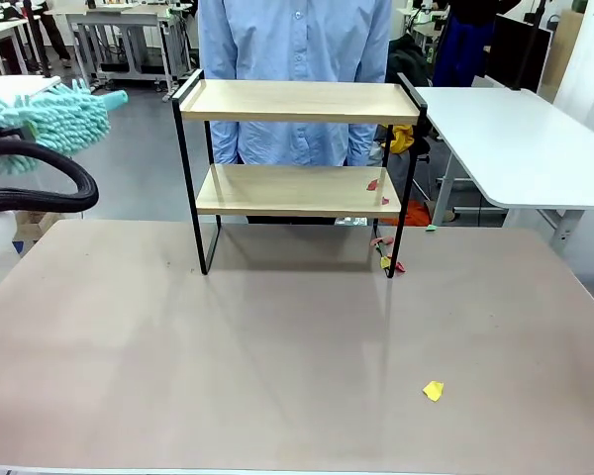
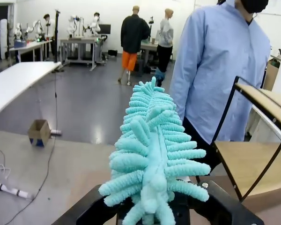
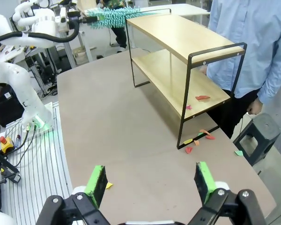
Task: Clean the shelf.
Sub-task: Hand the Duster back to the human.
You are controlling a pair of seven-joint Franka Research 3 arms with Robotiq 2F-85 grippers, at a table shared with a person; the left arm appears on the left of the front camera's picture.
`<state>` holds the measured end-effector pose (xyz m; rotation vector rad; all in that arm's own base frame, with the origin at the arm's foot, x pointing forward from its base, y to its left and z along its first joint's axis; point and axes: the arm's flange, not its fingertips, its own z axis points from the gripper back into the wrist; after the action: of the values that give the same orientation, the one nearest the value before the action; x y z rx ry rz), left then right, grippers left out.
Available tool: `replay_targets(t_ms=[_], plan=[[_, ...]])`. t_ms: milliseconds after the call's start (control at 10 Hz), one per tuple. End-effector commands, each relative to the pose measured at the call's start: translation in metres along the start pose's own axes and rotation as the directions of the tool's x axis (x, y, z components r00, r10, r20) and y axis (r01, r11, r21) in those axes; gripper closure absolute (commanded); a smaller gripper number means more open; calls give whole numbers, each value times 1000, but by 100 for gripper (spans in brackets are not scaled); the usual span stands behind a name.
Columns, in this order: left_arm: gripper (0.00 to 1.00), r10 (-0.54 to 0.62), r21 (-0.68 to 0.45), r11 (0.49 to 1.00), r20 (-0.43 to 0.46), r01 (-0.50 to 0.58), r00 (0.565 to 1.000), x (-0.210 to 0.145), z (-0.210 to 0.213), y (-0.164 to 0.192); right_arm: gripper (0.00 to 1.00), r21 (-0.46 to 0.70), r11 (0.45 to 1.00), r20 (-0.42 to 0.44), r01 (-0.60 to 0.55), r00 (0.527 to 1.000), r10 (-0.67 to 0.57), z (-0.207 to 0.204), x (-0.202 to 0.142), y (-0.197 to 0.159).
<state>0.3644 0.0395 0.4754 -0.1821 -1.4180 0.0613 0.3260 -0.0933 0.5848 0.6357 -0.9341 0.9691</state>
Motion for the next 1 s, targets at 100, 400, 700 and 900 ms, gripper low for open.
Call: replay_targets(t_ms=[100, 400, 700, 900], plan=[[83, 47, -15, 999, 28, -46, 999, -93, 11, -28, 0, 3, 1000, 7, -26, 1000, 26, 2, 1, -1], [83, 9, -4, 1000, -12, -9, 1000, -5, -4, 1, 0, 3, 1000, 7, -26, 1000, 26, 2, 1, -1], [83, 9, -4, 1000, -12, -9, 1000, -5, -4, 1, 0, 3, 1000, 7, -26, 1000, 26, 2, 1, -1], [83, 9, -4, 1000, -12, -9, 1000, -5, -4, 1, 0, 3, 1000, 7, -26, 1000, 26, 2, 1, -1]])
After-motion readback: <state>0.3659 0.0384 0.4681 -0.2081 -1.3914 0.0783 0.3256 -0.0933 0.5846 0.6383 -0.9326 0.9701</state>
